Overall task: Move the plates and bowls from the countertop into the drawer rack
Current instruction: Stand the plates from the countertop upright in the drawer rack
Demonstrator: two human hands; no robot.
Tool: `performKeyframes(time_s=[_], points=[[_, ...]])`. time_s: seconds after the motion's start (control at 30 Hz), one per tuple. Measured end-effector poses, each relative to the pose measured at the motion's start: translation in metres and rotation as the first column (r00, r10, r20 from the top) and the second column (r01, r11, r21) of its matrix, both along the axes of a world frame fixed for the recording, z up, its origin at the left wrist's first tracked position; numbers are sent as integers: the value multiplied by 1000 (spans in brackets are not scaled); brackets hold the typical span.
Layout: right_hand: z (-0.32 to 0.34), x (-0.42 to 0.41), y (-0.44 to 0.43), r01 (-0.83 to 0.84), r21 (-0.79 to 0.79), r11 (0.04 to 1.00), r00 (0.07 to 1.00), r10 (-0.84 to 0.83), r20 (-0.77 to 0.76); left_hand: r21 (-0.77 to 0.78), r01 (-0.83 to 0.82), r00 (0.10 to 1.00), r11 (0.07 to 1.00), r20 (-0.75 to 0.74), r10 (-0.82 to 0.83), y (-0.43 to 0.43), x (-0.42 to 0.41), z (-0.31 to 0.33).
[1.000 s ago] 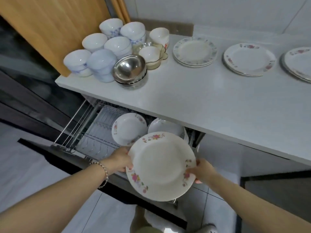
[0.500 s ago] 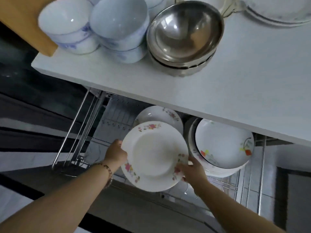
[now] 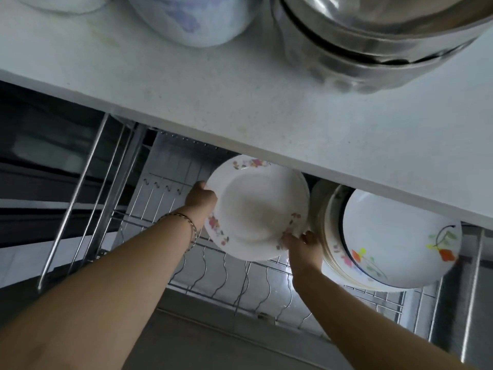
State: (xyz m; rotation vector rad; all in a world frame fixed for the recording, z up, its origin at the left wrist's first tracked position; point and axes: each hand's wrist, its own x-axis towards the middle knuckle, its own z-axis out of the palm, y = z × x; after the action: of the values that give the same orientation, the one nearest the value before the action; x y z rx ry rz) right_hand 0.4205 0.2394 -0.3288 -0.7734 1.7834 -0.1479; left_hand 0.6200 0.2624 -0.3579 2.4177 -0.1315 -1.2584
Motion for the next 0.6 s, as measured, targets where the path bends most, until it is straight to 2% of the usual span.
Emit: performKeyframes(time_s=[0.13, 0.23, 0.37, 0.5, 0.6], points=[[3, 3, 4, 131, 7, 991, 989, -131, 75, -89, -25, 1000, 996, -15, 24, -11, -6, 5], [3, 5, 6, 71, 51, 996, 994, -75, 78, -63, -89, 996, 994, -29, 88, -6, -13, 6], [-1, 6, 5, 5, 52, 999, 999, -7, 40, 5, -163, 979, 987, -119, 163, 8, -25, 5], [3, -2, 6, -220, 118, 968, 975, 222, -10, 25, -49, 998, 998, -46, 50, 14, -31, 16], [13, -18, 6, -429, 228, 874, 897, 442, -5, 120, 211, 973, 970, 70, -220, 22, -47, 39]])
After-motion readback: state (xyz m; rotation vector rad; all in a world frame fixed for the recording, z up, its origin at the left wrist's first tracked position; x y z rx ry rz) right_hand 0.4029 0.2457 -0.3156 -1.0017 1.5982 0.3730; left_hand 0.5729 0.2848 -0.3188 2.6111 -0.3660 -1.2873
